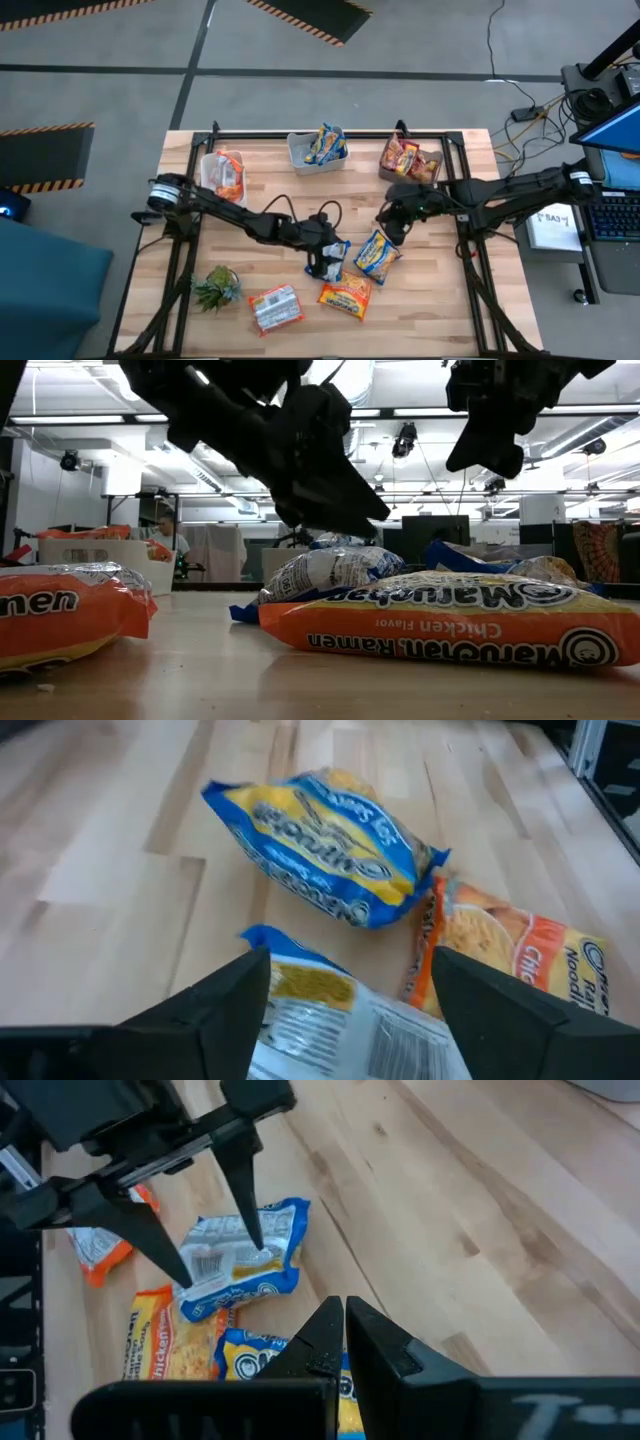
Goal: Sort Maruchan noodles
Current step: Put the middle blue noodle pack into the gray bin
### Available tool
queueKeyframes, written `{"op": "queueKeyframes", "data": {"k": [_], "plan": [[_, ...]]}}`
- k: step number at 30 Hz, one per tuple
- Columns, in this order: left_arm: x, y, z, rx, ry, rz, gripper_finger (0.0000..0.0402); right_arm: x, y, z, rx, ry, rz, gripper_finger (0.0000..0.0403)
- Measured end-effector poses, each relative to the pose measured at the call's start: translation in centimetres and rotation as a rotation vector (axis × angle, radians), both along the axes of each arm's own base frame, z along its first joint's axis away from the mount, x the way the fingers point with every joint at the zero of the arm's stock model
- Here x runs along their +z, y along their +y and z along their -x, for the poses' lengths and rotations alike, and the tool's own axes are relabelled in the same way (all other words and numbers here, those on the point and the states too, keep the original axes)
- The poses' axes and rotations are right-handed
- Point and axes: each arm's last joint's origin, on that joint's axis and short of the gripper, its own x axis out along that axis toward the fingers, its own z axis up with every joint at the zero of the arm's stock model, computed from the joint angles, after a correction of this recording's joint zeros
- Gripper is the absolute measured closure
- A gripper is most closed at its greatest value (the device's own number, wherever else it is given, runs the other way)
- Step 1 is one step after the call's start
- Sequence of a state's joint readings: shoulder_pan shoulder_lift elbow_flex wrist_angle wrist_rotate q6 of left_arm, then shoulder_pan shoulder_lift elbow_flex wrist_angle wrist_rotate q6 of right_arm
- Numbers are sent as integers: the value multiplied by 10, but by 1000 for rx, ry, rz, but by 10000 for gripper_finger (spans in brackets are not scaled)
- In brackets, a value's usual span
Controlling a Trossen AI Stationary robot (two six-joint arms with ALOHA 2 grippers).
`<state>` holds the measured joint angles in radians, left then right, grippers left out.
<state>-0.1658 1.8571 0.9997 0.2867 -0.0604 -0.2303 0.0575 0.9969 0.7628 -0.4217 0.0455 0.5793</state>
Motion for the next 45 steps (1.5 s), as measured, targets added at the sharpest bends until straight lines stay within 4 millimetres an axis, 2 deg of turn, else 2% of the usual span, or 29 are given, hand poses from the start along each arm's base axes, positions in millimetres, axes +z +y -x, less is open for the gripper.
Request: {"op": "queueKeyframes", "data": {"k": [8,15,19,26,27,31,37,41,45], "plan": [[-12,0,7,42,116,1,138,-10,6,-7,-14,44,39,394],[-36,-7,2,-7,168,79,171,-28,4,-20,-91,117,128,394],[-38,-7,1,-15,169,90,224,-41,4,-29,-103,148,148,394],[-34,-6,2,-28,165,71,377,-55,4,-38,-127,192,185,394],[-32,-4,2,-29,165,65,388,-56,4,-38,-139,194,203,394],[-16,1,8,1,160,-27,387,-54,3,-37,-165,189,237,394],[30,16,20,33,86,-192,396,-32,0,-25,-216,106,316,394],[64,40,30,63,9,-259,397,-13,-1,-15,-200,29,338,394],[93,73,43,146,-57,-341,398,-1,-2,-7,-190,-25,350,394]]}}
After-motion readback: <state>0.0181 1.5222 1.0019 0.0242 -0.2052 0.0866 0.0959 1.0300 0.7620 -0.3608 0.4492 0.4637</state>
